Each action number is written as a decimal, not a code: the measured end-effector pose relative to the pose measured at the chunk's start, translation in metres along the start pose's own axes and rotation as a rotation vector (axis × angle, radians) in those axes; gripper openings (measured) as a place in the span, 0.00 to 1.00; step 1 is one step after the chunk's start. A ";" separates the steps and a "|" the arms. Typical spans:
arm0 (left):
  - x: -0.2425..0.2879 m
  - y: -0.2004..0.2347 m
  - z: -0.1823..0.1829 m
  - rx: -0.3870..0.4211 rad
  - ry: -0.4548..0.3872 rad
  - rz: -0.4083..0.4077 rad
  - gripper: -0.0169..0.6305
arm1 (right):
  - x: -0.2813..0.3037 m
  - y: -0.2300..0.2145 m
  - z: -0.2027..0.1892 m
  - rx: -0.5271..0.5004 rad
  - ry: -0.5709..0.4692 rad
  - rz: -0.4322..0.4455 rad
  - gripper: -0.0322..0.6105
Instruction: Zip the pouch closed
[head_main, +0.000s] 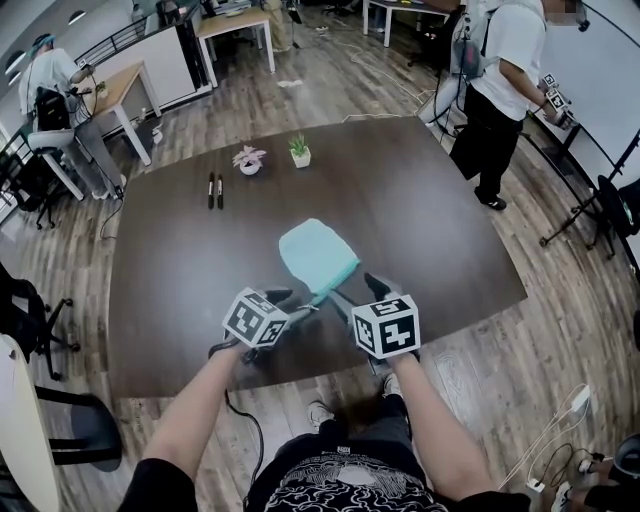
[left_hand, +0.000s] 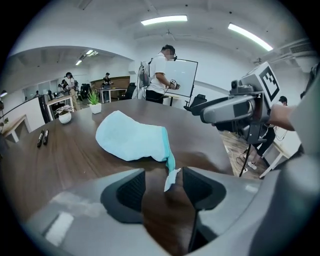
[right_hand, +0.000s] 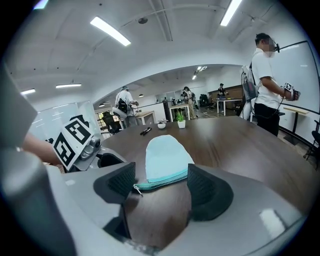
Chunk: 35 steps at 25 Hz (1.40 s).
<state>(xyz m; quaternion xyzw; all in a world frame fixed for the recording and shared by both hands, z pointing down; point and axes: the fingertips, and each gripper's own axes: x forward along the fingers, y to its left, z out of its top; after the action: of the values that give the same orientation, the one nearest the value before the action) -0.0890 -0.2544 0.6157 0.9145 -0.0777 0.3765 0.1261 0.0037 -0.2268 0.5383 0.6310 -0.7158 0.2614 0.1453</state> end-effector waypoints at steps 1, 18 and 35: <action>0.002 -0.001 -0.002 0.004 0.008 -0.007 0.41 | 0.000 -0.001 -0.002 0.002 0.003 -0.002 0.56; 0.016 -0.014 -0.008 -0.016 0.036 -0.047 0.06 | -0.009 -0.017 -0.007 -0.012 0.023 -0.006 0.55; -0.022 -0.018 0.024 -0.222 -0.058 -0.068 0.06 | -0.004 0.003 0.015 -0.057 0.027 0.145 0.54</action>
<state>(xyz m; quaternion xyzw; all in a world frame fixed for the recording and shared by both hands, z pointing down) -0.0846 -0.2435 0.5804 0.9075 -0.0915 0.3345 0.2370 0.0031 -0.2313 0.5233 0.5694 -0.7649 0.2592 0.1534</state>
